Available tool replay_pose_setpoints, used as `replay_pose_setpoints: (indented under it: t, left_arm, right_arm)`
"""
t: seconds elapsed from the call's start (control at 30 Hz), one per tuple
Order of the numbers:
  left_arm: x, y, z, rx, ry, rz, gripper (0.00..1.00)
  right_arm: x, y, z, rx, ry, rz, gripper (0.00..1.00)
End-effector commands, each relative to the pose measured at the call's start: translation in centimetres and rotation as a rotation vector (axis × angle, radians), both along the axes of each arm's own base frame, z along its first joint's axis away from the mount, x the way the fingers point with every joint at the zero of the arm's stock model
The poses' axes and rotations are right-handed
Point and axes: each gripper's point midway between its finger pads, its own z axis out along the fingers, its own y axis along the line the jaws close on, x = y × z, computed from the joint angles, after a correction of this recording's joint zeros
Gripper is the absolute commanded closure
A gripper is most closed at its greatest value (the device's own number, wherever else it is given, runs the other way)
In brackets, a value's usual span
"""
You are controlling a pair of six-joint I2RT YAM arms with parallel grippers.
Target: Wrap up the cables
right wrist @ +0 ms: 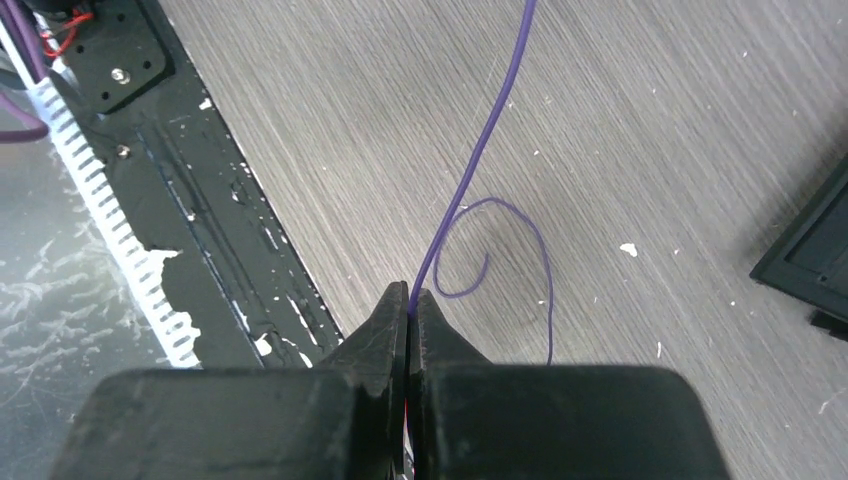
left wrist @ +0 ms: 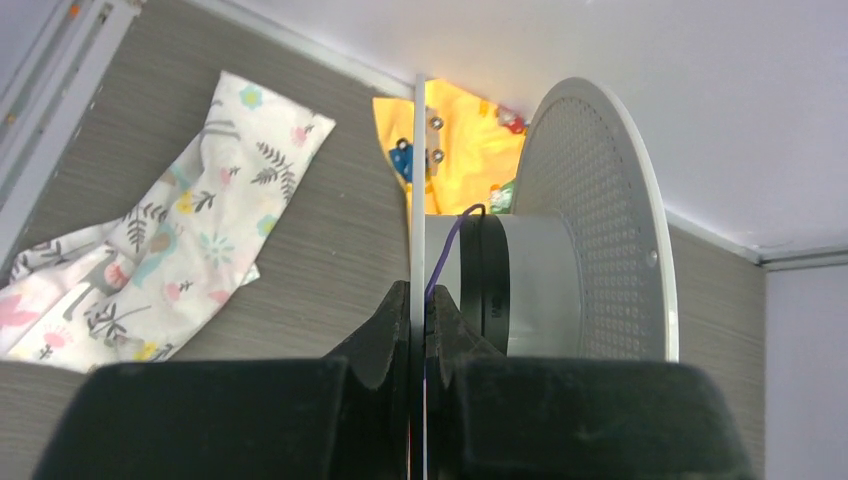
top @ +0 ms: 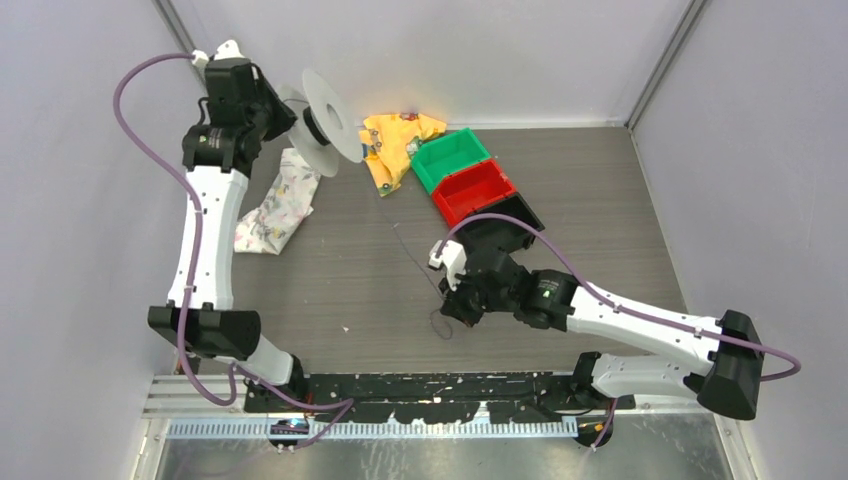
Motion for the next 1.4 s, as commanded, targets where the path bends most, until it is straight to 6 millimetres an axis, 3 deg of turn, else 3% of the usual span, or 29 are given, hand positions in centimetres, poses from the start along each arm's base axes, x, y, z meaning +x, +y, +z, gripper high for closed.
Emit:
replay_pose_setpoints:
  t: [0.0,0.13,0.47,0.73,0.9,1.17,1.37]
  left_arm:
    - [0.2,0.3,2.2,0.034,-0.114,0.061,1.00]
    - [0.2,-0.4,0.8,0.240,-0.067,0.106,1.00]
    - [1.5,-0.9,-4.3,0.413,0.067,0.078,1.00]
    - [1.2,-3.6,-9.1,0.514,0.183,-0.099,1.00]
    - [-0.4,-6.3,-13.2,0.585,0.268,-0.359,1.00]
    - [-6.0,-10.9,-17.5,0.582,0.250,-0.818,1.00]
    - [-10.2,-13.5,-16.9,0.482,0.170,-1.035,1.00]
  right_arm:
    - [-0.2,0.5,6.7,0.085,-0.104,0.091,1.00]
    - [-0.1,0.1,12.2,0.088,-0.220,0.170,1.00]
    - [2.4,0.6,24.1,0.238,-0.530,0.206,1.00]
    - [7.4,0.0,29.9,0.356,-0.667,0.107,1.00]
    - [11.0,-1.7,31.4,0.377,-0.729,0.006,1.00]
    - [15.5,-4.3,29.8,0.354,-0.677,-0.103,1.00]
    - [20.3,-7.1,27.1,0.354,-0.560,-0.245,1.00]
